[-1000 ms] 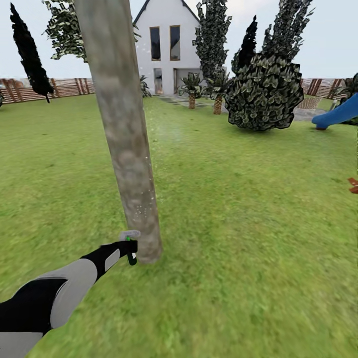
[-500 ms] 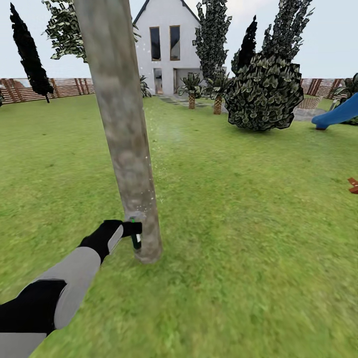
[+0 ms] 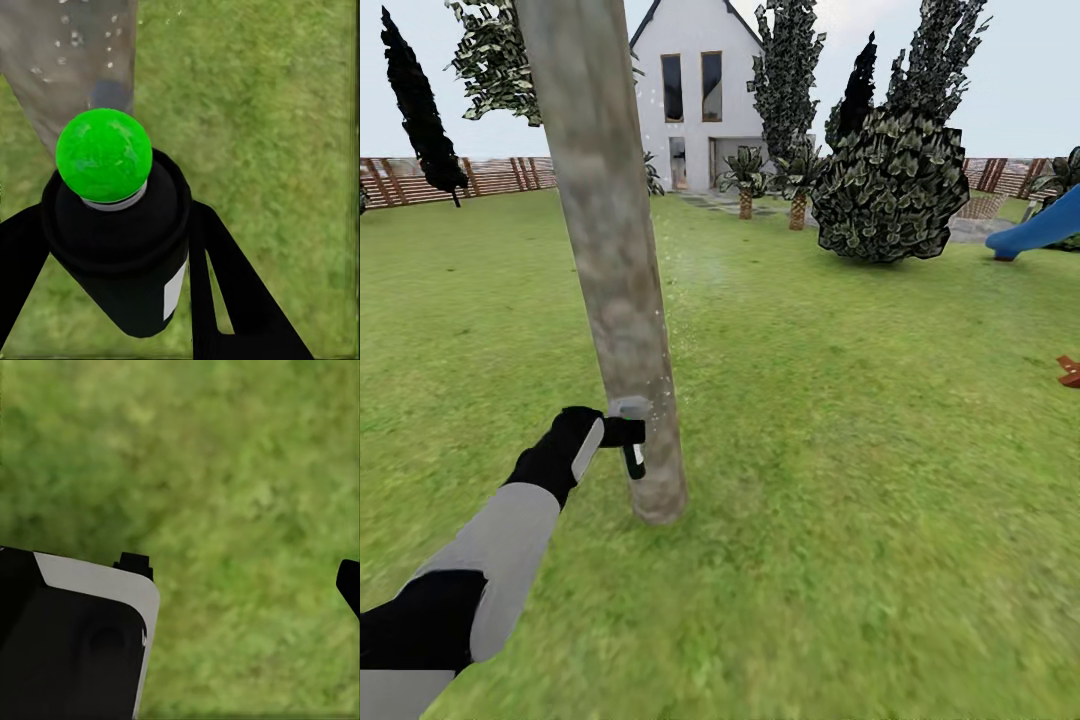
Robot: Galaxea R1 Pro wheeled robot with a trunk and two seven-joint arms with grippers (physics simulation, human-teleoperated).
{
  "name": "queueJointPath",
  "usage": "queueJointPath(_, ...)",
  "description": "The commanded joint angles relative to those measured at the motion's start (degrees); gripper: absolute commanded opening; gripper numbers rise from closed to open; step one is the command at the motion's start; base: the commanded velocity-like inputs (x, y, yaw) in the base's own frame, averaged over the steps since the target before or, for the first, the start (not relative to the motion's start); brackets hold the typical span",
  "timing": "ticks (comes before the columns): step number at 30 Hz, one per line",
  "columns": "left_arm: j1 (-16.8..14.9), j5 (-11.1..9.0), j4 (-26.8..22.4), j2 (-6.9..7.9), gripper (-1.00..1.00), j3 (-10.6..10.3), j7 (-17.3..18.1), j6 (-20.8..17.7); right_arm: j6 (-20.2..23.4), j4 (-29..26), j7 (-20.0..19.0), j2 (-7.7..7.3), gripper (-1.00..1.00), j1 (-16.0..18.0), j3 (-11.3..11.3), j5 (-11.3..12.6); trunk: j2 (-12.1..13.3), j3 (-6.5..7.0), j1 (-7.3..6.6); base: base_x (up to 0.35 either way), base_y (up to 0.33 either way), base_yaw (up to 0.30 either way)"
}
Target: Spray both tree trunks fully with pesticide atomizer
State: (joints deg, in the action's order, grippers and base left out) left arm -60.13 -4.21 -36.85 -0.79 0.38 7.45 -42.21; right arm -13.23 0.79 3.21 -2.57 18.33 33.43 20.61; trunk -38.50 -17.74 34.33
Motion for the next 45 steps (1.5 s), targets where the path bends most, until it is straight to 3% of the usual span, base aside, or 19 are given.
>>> queueJointPath(1,-0.02,-0.28,-3.01,0.00,-1.00,0.05,-0.14,-3.37,-0.22,0.09,0.11,0.02,1.00,0.05,0.49,0.40,-0.06,-0.08,0.02,-0.001,0.000,0.000)
queueJointPath(6,-0.06,-0.19,-12.25,0.08,-1.00,1.09,-0.16,-12.15,-0.22,0.09,0.12,0.02,1.00,0.08,0.49,0.40,-0.06,-0.08,0.02,0.000,0.000,0.000)
queueJointPath(8,-0.07,-0.14,-15.19,0.09,-1.00,2.02,-0.16,-13.70,-0.22,0.09,0.12,0.02,1.00,0.06,0.49,0.40,-0.06,-0.08,0.02,0.000,0.000,0.000)
queueJointPath(12,-0.37,-0.10,-16.62,0.32,-1.00,2.47,-0.16,-14.50,-0.17,0.09,0.13,0.02,1.00,0.07,0.48,0.40,-0.06,-0.08,0.02,0.000,0.000,0.000)
queueJointPath(19,-8.41,-0.01,-15.72,0.42,-1.00,2.61,-0.13,-14.79,-0.13,0.09,0.13,0.02,1.00,0.05,0.49,0.40,-0.06,-0.08,0.02,0.000,0.000,0.000)
queueJointPath(26,-20.39,0.01,-8.06,0.44,-1.00,2.61,-0.09,-14.90,-0.13,0.09,0.13,0.02,1.00,0.07,0.49,0.40,-0.06,-0.08,0.02,0.000,0.000,0.000)
queueJointPath(31,-26.99,0.06,-4.54,0.44,-1.00,2.61,-0.14,-14.92,-0.13,0.09,0.13,-0.02,1.00,0.07,0.49,0.40,-0.06,-0.08,0.02,0.000,0.000,0.000)
queueJointPath(35,-28.69,0.03,-4.58,0.44,-1.00,2.67,-0.12,-14.94,-0.13,0.09,0.13,-0.07,1.00,0.06,0.46,0.40,-0.06,-0.08,0.02,0.000,0.000,0.000)
queueJointPath(45,-28.90,0.02,-5.09,0.44,-1.00,2.62,-0.15,-14.92,-0.13,0.09,0.13,-0.07,1.00,0.06,0.42,0.39,-0.06,-0.08,0.02,-0.163,0.023,0.000)
